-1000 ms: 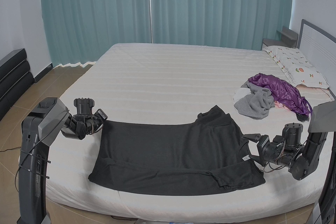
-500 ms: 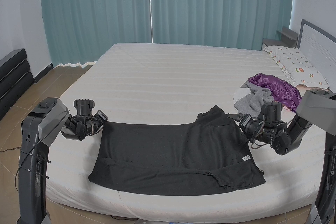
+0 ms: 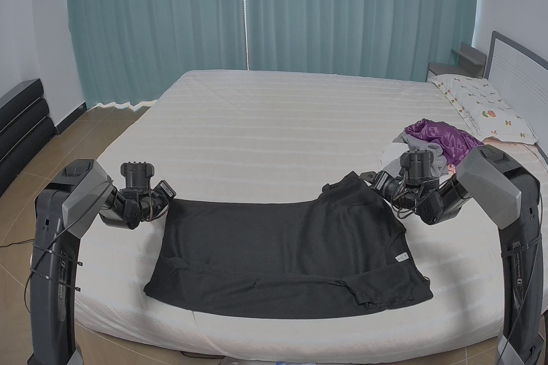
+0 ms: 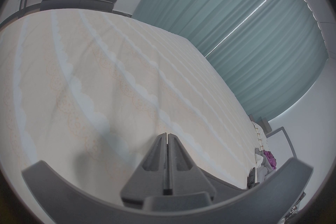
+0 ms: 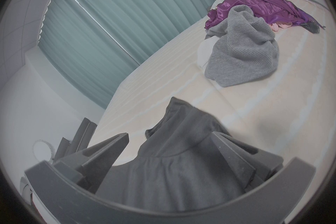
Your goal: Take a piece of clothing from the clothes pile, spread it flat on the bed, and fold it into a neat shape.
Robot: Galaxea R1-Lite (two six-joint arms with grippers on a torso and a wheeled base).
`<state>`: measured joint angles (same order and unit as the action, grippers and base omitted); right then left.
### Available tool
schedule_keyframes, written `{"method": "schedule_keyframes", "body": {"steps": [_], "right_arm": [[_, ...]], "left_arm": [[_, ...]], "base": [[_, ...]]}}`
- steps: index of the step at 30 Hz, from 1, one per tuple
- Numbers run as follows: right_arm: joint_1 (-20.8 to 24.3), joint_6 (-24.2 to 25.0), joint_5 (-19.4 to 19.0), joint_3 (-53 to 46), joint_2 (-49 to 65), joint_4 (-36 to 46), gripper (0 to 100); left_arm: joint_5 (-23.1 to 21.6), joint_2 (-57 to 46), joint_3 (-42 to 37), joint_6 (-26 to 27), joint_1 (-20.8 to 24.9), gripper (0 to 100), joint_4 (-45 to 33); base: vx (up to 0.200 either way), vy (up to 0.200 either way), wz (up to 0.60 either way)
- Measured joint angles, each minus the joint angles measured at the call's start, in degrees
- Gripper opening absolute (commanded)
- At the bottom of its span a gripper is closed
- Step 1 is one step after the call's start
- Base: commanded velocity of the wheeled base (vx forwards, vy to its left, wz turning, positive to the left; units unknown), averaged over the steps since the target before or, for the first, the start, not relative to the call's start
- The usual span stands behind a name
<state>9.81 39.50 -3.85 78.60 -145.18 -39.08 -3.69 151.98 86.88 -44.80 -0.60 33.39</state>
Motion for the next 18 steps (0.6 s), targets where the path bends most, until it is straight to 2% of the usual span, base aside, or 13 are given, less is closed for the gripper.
{"method": "schedule_keyframes", "body": {"steps": [8,17,18], "right_arm": [[-1.17,-1.60,2.46,13.24,-7.13,5.29,100],[-1.72,-1.87,2.99,20.52,-12.54,6.30,100],[-1.79,-1.87,2.96,21.03,-12.93,6.30,0]], "left_arm": [[0.00,-0.02,-0.22,0.00,0.00,0,0.11],[0.00,-0.05,-0.30,0.02,0.02,0,0.16],[0.00,-0.05,-0.30,0.02,0.02,0,0.16]], "base": [[0.000,0.000,0.00],[0.000,0.000,0.00],[0.000,0.000,0.00]]}}
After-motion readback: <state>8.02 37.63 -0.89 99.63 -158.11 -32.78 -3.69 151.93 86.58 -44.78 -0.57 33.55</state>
